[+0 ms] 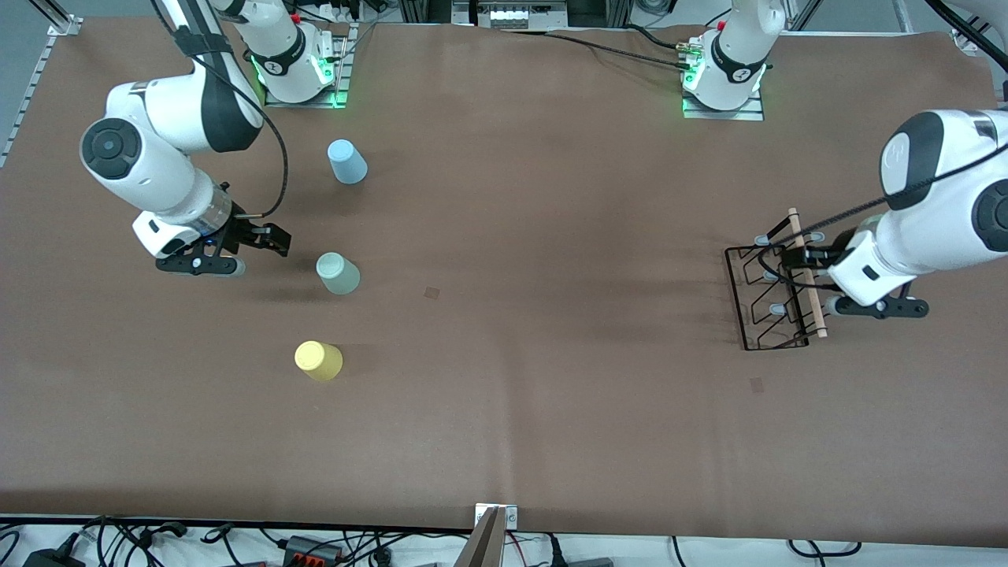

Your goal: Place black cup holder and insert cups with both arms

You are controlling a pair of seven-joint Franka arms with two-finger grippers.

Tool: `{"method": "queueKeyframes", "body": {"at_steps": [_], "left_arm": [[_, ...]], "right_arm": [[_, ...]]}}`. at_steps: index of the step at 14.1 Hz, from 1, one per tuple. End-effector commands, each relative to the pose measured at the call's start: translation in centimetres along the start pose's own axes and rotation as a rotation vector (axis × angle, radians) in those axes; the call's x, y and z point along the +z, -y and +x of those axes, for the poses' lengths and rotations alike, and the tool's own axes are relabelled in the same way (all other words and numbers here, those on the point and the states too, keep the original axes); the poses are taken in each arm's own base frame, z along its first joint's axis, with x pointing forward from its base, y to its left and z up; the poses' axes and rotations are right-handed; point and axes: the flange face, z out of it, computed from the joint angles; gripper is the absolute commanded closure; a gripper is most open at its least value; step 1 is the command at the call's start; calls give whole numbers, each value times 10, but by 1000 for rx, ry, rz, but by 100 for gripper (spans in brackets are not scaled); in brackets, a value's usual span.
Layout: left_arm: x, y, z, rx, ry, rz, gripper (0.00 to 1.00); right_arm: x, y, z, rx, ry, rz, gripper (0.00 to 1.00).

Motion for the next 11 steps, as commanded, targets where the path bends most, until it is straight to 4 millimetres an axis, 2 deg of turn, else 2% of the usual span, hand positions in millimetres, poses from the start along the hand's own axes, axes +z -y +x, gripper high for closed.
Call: {"method": "queueKeyframes", "body": {"at_steps": [1,4,6,8,9,11], "left_arm": [[15,16,-4,-22,-43,10,0],[42,18,-27,-25,-145,10,0],[54,16,-32,-22,-164,9,0],[73,15,-38,-20,-172,9,0],[82,15,-42,-20,-170,7,5],[85,14,-45,-18,-181,8,30]], "right_arm": [[-3,0,-8,22,-17,10,0],[5,6,-6,39,-15,11,0],[6,15,-9,27,-15,11,0],[16,26,-8,52,-14,13,0],[18,41,-13,81,-12,13,0],[22,62,-17,98,-5,11,0]]}}
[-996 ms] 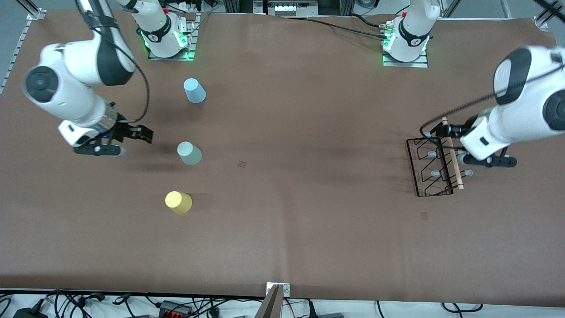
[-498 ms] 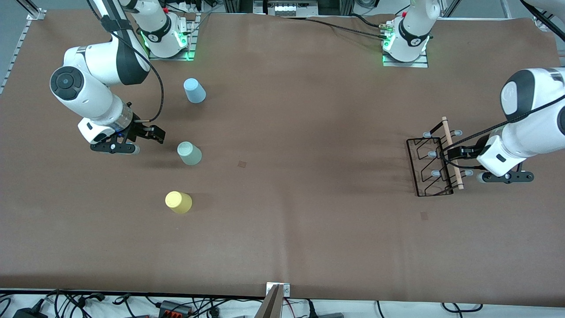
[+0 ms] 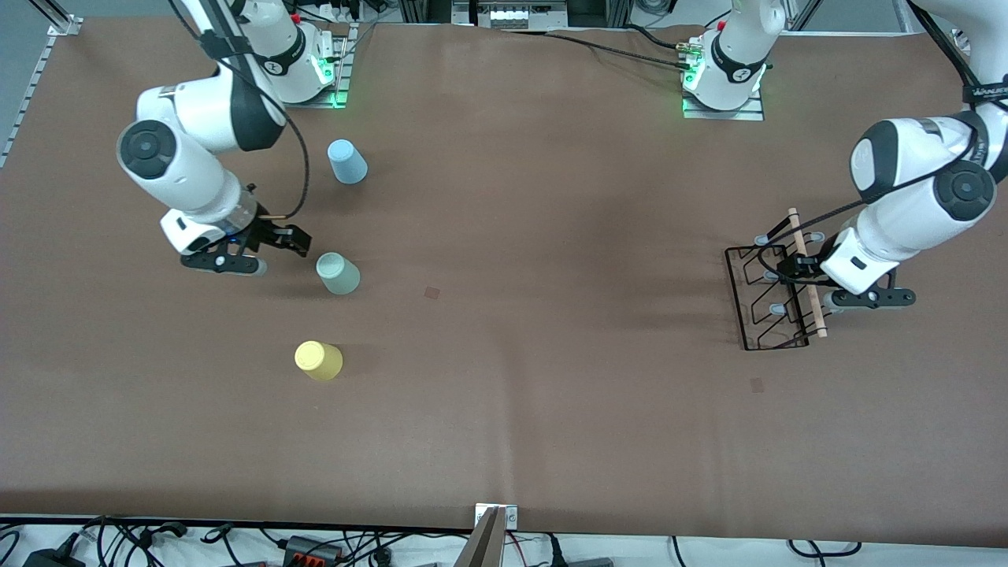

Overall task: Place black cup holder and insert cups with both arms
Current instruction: 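Carry the black wire rack with the left gripper toward the table center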

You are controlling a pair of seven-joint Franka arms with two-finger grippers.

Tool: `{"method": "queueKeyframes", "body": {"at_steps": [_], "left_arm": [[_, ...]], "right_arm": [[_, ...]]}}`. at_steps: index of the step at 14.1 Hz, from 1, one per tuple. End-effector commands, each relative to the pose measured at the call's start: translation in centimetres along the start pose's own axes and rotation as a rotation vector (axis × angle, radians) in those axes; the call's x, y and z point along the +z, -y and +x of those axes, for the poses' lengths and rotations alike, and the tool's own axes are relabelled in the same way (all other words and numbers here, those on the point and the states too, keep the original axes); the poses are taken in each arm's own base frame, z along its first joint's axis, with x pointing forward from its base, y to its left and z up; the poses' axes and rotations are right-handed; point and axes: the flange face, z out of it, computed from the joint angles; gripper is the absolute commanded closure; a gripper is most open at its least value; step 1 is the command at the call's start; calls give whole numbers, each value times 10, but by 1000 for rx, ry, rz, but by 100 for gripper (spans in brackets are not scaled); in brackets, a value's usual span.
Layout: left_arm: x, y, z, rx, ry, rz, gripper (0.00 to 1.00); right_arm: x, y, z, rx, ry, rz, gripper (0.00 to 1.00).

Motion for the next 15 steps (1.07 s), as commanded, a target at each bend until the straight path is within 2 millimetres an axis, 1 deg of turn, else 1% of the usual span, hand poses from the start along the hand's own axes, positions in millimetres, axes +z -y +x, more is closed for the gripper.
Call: {"method": "queueKeyframes", "body": {"at_steps": [1,2,3,5,6,7,9,12,13,14,15], "left_arm": [[-5,-1,-13,13,-25,14,43],[-7,-1,-12,27,-27,15,55],[-8,-1,-12,30,-30,15,65],[-15,2,-11,25,-39,16,80],[-18,1,-12,25,-40,16,91],[-18,1,-12,26,-37,16,96],[-17,1,-13,26,-29,16,99],[-22,3,-11,18,-39,16,99],[-32,3,-6,13,-52,17,99],[-46,0,-5,15,-31,19,99],[-67,-4,0,32,-10,22,99]], "right_arm": [[9,29,-12,10,3,8,0],[12,33,-14,1,7,6,0],[17,33,-14,0,16,2,0],[24,33,-12,-2,15,1,0],[30,34,-12,-2,13,3,0],[35,35,-12,-2,19,2,0],[39,35,-11,1,21,2,0],[55,34,-6,7,16,8,0],[59,34,-5,8,18,9,0],[62,34,-3,11,13,12,0],[65,33,-3,13,15,12,0]]}}
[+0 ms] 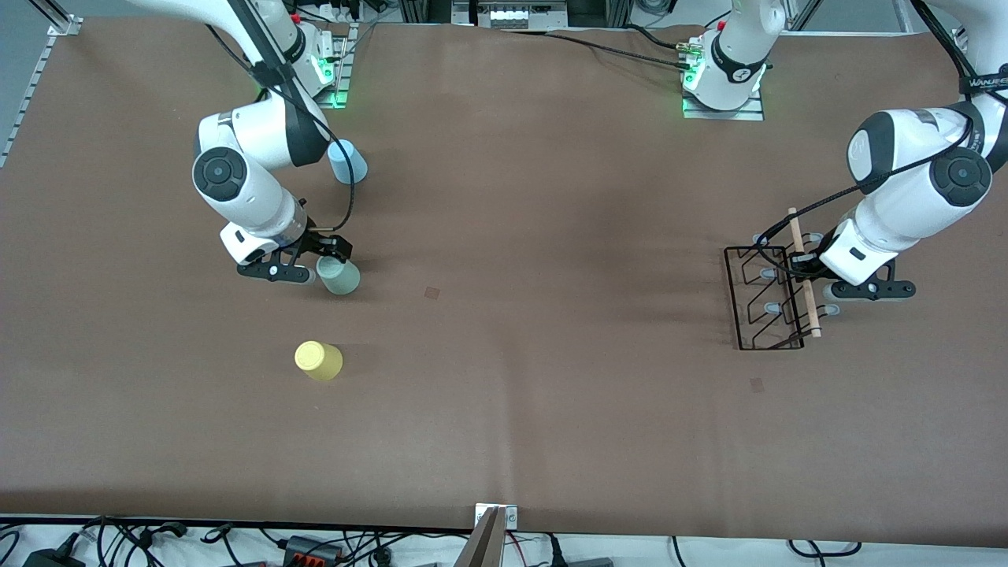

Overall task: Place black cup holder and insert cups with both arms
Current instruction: 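Carry the black wire rack with the left gripper toward the table center, then lower the rack with the left gripper while the right gripper grasps the teal cup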

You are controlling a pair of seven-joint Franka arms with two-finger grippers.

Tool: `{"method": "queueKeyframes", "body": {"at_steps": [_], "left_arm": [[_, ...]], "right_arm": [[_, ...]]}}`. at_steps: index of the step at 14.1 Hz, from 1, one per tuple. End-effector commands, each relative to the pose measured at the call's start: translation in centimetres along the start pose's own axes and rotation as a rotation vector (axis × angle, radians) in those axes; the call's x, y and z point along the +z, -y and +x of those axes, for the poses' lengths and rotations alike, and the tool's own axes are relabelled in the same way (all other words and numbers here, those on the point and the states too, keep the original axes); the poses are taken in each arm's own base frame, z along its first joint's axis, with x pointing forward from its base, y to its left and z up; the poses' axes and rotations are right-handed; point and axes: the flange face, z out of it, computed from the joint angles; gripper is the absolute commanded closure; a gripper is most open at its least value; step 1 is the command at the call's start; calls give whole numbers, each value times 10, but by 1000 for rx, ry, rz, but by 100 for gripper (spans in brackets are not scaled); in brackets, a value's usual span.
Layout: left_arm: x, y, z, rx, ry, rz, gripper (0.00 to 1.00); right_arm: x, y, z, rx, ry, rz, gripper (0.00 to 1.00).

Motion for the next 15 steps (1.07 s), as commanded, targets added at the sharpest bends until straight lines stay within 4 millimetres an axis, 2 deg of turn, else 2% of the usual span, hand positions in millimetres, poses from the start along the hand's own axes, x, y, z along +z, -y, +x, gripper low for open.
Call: {"method": "queueKeyframes", "body": {"at_steps": [1,2,3,5,7,9,10,13,14,15], "left_arm": [[-65,-19,9,50,38,17,99],[-84,-41,12,87,65,15,99],[-95,-68,13,116,90,5,99],[-101,-110,9,166,105,0,99],[-91,-172,0,252,120,-9,99],[-90,-232,2,272,110,-36,99],[-89,-251,5,223,110,-47,99],[-79,-324,-5,138,120,-60,99],[-72,-344,-12,122,129,-52,99],[-64,-355,-17,129,137,-44,99]], "right_arm": [[10,-1,1,18,-2,10,0],[13,0,1,16,-9,14,0],[13,1,1,15,-12,15,0],[20,2,1,12,-6,13,0],[36,3,1,12,-26,25,0],[47,4,0,8,-36,29,0],[50,5,-2,6,-32,29,0],[52,2,-4,8,-26,25,0],[54,1,-5,8,-22,23,0],[55,1,-6,7,-19,22,0]]}}
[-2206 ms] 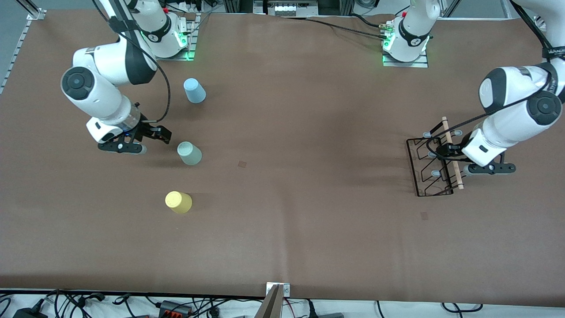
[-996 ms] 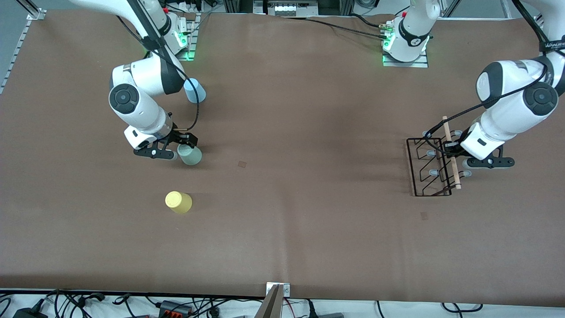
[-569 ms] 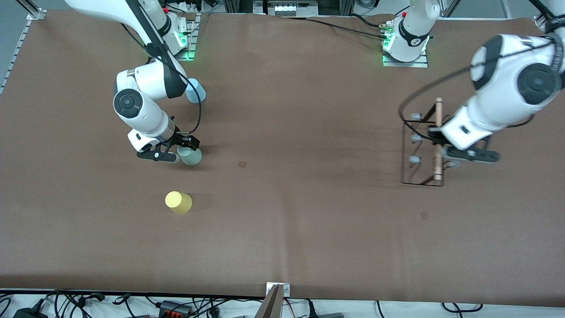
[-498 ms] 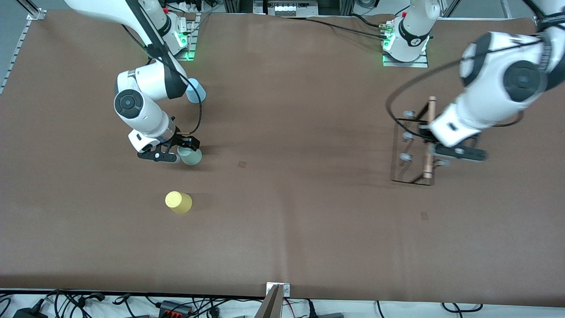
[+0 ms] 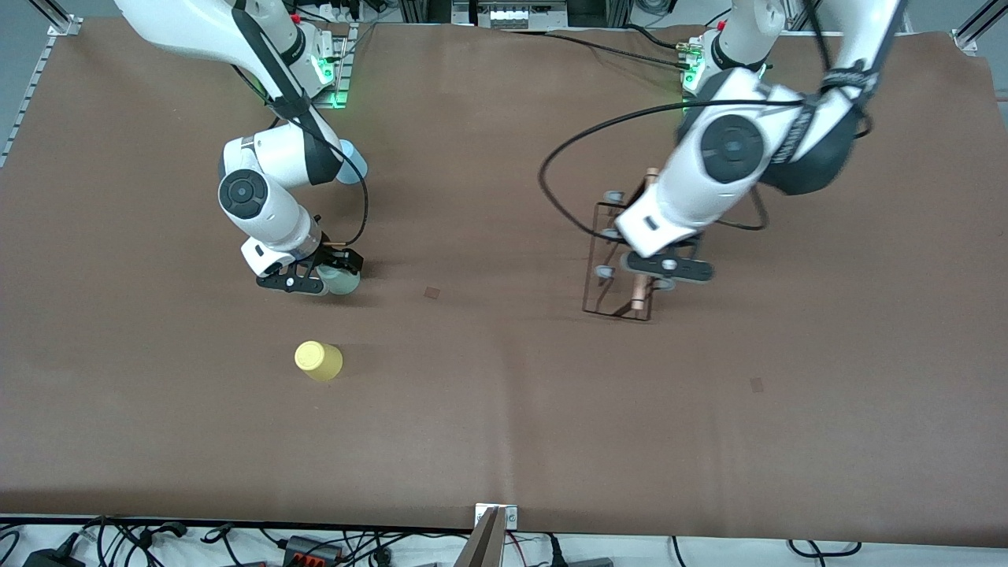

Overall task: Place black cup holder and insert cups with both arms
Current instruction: 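Lower the rack with the left gripper while the right gripper grasps the teal cup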

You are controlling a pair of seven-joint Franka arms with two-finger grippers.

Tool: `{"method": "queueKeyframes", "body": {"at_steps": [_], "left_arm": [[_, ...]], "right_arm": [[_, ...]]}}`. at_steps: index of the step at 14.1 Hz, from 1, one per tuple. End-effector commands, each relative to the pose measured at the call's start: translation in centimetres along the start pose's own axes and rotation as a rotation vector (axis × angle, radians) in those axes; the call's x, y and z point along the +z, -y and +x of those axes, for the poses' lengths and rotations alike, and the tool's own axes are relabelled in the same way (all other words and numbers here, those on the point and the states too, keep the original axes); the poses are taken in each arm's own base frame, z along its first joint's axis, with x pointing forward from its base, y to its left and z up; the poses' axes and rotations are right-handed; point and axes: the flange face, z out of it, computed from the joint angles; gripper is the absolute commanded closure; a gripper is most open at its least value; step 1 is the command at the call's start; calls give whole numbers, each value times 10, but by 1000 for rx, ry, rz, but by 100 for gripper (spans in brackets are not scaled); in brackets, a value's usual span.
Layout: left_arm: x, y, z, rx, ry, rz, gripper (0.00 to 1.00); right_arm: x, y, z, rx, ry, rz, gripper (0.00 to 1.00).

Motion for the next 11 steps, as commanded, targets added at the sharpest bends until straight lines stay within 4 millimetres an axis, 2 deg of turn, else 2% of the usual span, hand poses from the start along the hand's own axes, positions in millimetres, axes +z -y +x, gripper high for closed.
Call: {"method": "queueKeyframes", "body": {"at_steps": [1,2,3,5,8,9,11], "left_arm": [[13,-36,8,-14,-8,-12,99],[18,-51,7,-17,-35,-32,99],[22,-65,5,-45,-54,-45,99],[30,-83,6,-66,-92,-78,99],[50,-107,5,-57,-116,-110,99],[56,-115,3,-65,-125,-105,99],[68,-131,-3,-62,-166,-54,99]], "right_arm": [[-1,0,-8,4,1,3,29],[0,0,-8,0,2,3,60],[-2,0,-8,-8,2,3,81],[-6,1,-6,-16,15,-3,93],[-12,0,-7,-17,31,-11,96],[-20,0,-6,-19,26,-11,96],[-55,2,-5,-26,19,-14,96]]}}
